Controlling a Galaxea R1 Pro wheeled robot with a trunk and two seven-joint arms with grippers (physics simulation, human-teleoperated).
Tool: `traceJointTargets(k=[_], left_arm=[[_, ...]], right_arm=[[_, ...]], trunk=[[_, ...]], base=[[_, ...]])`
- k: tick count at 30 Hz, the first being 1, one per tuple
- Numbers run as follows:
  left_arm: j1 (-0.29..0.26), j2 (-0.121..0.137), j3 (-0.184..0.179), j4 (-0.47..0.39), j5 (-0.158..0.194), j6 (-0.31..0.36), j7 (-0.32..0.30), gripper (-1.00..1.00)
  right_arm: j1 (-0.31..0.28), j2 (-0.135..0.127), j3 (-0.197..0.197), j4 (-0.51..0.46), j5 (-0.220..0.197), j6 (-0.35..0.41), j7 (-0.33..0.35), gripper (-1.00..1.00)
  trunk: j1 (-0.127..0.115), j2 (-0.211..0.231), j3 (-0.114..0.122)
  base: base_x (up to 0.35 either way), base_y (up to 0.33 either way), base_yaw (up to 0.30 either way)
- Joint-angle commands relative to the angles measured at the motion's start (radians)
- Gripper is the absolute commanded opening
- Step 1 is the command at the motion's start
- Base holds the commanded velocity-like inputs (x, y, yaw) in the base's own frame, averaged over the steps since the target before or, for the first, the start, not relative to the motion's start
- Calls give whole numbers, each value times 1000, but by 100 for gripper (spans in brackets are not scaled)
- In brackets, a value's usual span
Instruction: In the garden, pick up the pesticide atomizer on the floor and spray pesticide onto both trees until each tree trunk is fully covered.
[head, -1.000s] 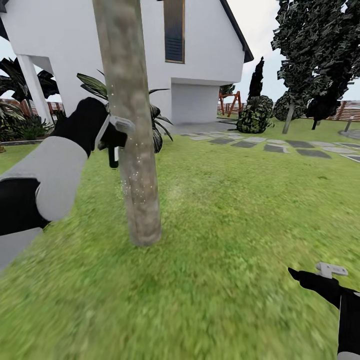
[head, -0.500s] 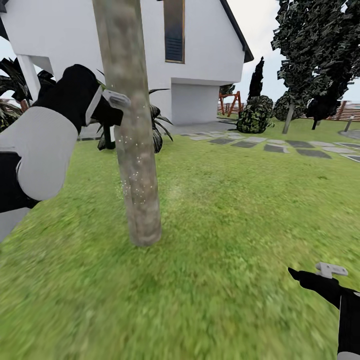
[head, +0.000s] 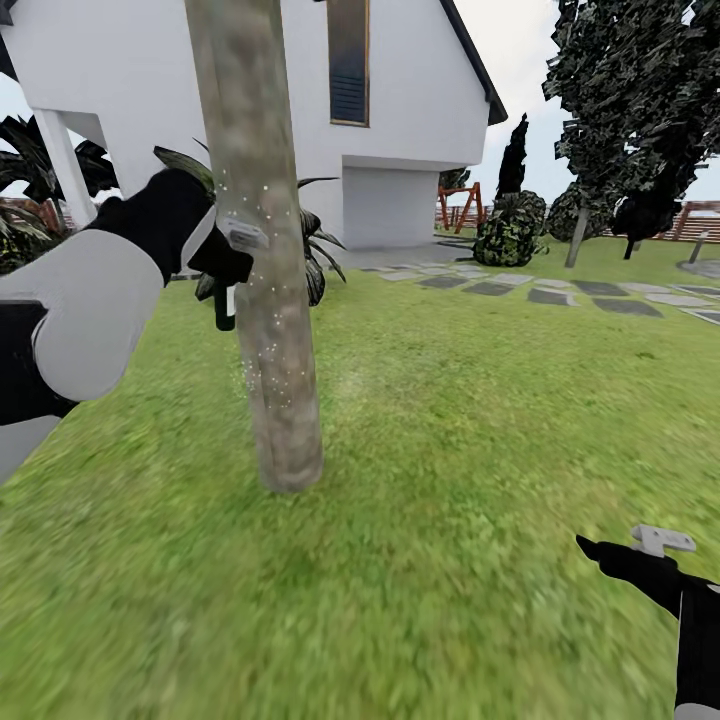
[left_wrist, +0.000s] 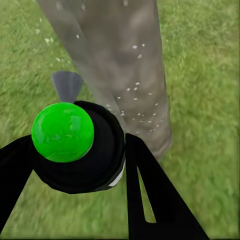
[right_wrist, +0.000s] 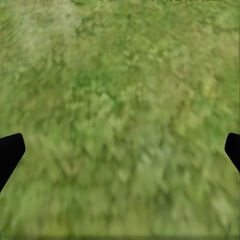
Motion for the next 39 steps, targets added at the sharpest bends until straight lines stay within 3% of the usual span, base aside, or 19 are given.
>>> traceJointTargets(k=[1,8,10,19,27,36,39], left_arm=[[1,1,0,2,-1,-1,0,-100],[22,44,0,55,1,-6,-2,-100],[51,50,0,69,1,-11,-2,-100],[168,53,0,73,2,-27,-2,-100],[262,58,1,71,3,-91,-2,-100],[340,111,1,71,4,-159,-2,-100],[349,135,4,71,8,-221,-2,-100]], right_arm=[[0,0,0,0,0,0,0,100],[0,0,0,0,0,0,0,100],[0,0,0,0,0,0,0,100],[0,0,0,0,1,0,0,100],[0,0,0,0,2,0,0,100],[0,0,1,0,2,0,0,100],[0,0,1,0,2,0,-1,100]], trunk=[[0,0,0],[0,0,0],[0,0,0],[0,0,0],[0,0,0],[0,0,0],[0,0,0]], base=[[0,0,0],[0,0,0],[0,0,0],[0,0,0],[0,0,0],[0,0,0],[0,0,0]])
